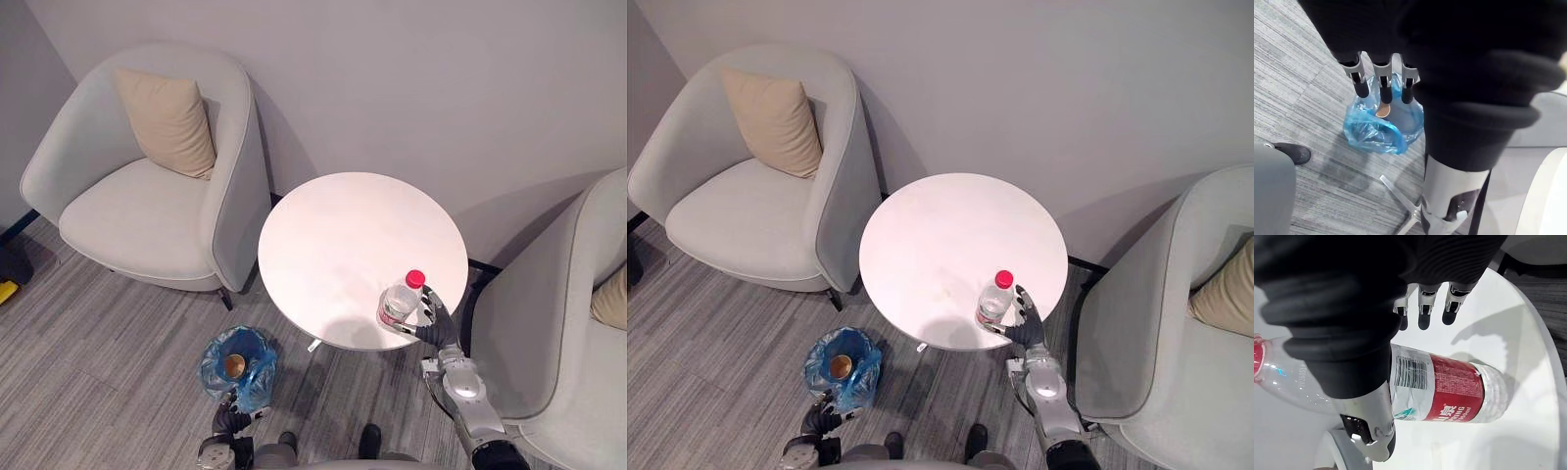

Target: Gather rubbish on tea table into small bin, then transfer packed bag to large trash can.

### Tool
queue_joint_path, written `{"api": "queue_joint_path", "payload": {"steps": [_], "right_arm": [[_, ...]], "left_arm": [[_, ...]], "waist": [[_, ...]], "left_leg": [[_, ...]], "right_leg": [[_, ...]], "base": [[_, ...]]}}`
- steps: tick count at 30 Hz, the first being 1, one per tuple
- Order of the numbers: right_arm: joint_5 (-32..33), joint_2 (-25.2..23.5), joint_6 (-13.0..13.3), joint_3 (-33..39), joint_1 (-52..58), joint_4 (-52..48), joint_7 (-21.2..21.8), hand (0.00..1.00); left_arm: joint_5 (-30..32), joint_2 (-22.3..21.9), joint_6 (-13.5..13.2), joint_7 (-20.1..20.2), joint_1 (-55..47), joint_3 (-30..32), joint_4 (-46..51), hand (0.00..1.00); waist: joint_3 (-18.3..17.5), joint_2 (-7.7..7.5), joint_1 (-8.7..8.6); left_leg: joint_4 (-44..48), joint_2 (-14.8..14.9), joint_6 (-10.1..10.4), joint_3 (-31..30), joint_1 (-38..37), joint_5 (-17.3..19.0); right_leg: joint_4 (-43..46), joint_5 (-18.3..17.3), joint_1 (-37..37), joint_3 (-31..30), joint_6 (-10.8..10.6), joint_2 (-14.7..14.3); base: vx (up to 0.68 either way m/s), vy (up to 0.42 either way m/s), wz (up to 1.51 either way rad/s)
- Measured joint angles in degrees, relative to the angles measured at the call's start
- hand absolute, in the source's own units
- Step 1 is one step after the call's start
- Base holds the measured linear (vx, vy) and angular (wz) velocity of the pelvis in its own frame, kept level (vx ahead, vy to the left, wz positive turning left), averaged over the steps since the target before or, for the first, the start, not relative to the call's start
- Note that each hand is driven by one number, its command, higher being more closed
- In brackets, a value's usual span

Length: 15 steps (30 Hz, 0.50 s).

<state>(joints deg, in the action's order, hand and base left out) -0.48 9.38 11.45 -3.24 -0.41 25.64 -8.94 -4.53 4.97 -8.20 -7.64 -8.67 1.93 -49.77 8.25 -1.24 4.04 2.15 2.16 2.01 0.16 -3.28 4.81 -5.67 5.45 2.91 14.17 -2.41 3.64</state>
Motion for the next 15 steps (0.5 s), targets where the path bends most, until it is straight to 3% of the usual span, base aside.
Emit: {"api": "queue_joint_path", "payload": {"steps": [4, 5, 15], "right_arm": [[0.3, 0.0, 0.0, 0.0, -1.2, 0.0, -1.0, 0.0], [0.4, -0.1, 0.0, 0.0, -1.7, 0.2, -1.0, 1.0], [1.2, 0.0, -0.1, -1.3, -5.6, 3.4, -1.2, 1.0]], "left_arm": [[0.0, 0.0, 0.0, 0.0, 0.0, 0.0, 0.1, 0.0], [0.0, 0.0, 0.0, 0.0, -0.1, -0.1, 0.2, 0.0], [0.0, 0.2, 0.0, 0.1, -0.3, -1.7, 1.1, 0.0]], "waist": [[0.0, 0.0, 0.05], [0.0, 0.0, 0.06], [0.2, 0.28, 0.25]], "left_leg": [[0.0, -0.4, -0.2, -0.3, 0.2, -0.1], [0.0, -0.5, -0.3, -0.4, 0.5, -0.2], [-0.2, -0.6, -0.3, -1.4, 1.3, -0.4]], "right_leg": [[0.0, 0.0, -0.1, 0.3, 0.0, 0.4], [0.0, 0.0, -0.2, 0.4, 0.0, 0.5], [0.0, 0.0, -0.6, 1.5, -0.1, 0.6]], "base": [[-0.03, 0.02, 0.05], [-0.04, 0.017, 0.06], [-0.02, -0.002, 0.05]]}}
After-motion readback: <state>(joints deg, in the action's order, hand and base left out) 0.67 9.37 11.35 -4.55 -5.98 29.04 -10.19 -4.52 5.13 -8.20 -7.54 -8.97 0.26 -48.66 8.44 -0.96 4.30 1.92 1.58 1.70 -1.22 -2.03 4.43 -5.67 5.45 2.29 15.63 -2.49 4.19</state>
